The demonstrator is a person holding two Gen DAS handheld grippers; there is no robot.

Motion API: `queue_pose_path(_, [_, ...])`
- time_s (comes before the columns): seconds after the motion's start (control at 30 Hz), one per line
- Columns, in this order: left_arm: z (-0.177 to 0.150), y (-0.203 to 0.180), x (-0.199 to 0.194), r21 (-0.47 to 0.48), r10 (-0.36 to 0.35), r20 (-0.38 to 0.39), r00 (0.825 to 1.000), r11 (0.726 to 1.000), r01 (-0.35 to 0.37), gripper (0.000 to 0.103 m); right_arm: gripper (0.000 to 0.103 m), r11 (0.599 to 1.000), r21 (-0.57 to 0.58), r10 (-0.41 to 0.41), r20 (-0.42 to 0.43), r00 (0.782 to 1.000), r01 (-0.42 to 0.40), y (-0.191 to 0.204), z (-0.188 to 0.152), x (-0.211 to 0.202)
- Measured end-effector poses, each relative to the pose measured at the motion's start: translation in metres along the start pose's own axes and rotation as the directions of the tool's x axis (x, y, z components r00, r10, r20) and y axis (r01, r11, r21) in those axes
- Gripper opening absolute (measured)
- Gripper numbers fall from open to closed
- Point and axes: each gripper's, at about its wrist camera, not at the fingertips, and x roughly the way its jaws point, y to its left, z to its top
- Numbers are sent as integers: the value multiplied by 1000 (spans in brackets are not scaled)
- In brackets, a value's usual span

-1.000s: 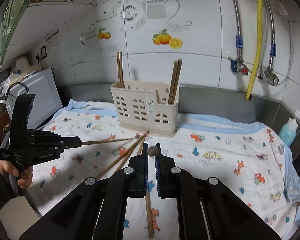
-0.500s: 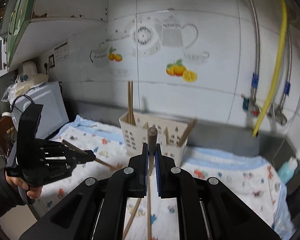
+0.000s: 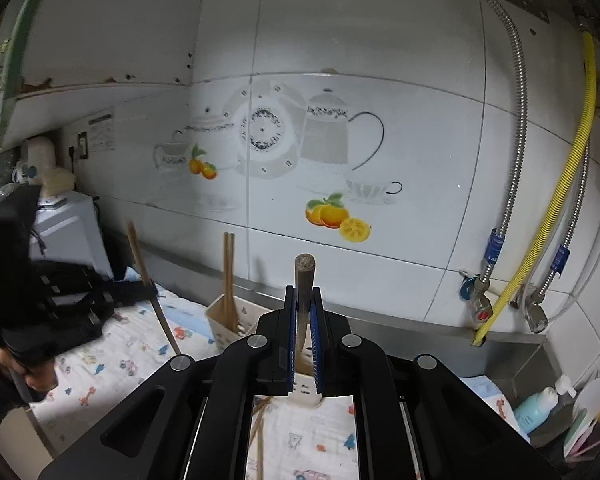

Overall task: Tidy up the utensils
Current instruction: 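Carry both upright chopsticks above the beige holder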

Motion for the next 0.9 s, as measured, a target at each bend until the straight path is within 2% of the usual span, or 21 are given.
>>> queue_pose_path(0.17, [30,10,8,-11,46,76,996,999,-46,6,7,1000,9,2,-43,999,-2,-2,-6,28])
queue_pose_path(0.37, [44,18,30,-42,76,121,990,997,-71,6,7,1000,20,13,-97,995,-11,-5,-18,54])
queue_pose_path(0.7, [20,35,86,-95,85,-10,996,992,-85,6,7,1000,18,20,-134,991,-18,-4,-31,72])
queue_pose_path(0.9, [11,43,101,-120,97,-51,994,987,-103,7,7,1000,18,7,-121,993,-5,-7,-32,70])
